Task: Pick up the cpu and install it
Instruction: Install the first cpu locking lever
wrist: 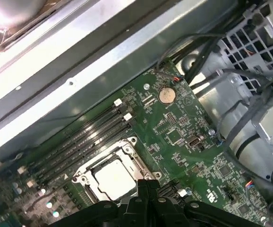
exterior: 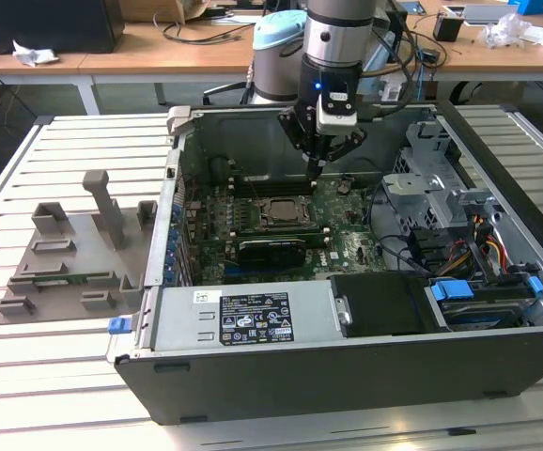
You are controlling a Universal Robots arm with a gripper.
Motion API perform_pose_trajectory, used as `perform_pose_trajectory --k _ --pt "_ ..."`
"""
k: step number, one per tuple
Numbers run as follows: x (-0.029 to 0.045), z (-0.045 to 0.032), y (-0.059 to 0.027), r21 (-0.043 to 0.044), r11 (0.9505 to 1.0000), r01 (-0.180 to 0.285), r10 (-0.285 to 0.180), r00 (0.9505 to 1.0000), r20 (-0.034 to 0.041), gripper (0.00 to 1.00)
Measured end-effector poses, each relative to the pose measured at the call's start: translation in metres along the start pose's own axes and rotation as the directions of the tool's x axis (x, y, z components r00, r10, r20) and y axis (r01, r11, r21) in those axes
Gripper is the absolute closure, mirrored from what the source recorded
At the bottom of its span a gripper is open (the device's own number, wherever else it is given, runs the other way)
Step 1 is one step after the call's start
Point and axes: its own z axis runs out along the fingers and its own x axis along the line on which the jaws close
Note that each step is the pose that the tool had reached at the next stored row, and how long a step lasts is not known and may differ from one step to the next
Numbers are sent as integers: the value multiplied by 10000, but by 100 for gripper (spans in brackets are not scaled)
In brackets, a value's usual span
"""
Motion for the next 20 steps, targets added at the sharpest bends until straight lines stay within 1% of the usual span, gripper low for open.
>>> perform_pose_trajectory --k 2,3,5,7,9,13,14,16,17,18,19,20 --pt "0 0 0 7 9991 435 -435 9991 18 89" --pt "0 0 0 12 9971 758 -758 9971 31 89" --pt "0 0 0 18 9934 1147 -1147 9934 45 89" --pt "0 0 0 20 9896 1435 -1436 9896 55 89" --pt "0 0 0 22 9845 1756 -1757 9844 66 89" --pt "0 0 0 37 9689 2473 -2473 9689 93 89" --pt "0 0 0 47 9607 2777 -2777 9606 105 89" --pt "0 0 0 57 9501 3120 -3121 9500 118 89" --pt "0 0 0 59 9405 3398 -3398 9404 126 89" --pt "0 1 0 -19 9350 3546 -3546 9350 113 89" --pt "0 1 0 -261 9297 3675 -3675 9300 34 89" --pt "0 2 0 -650 9136 4014 -4028 9152 -97 89"
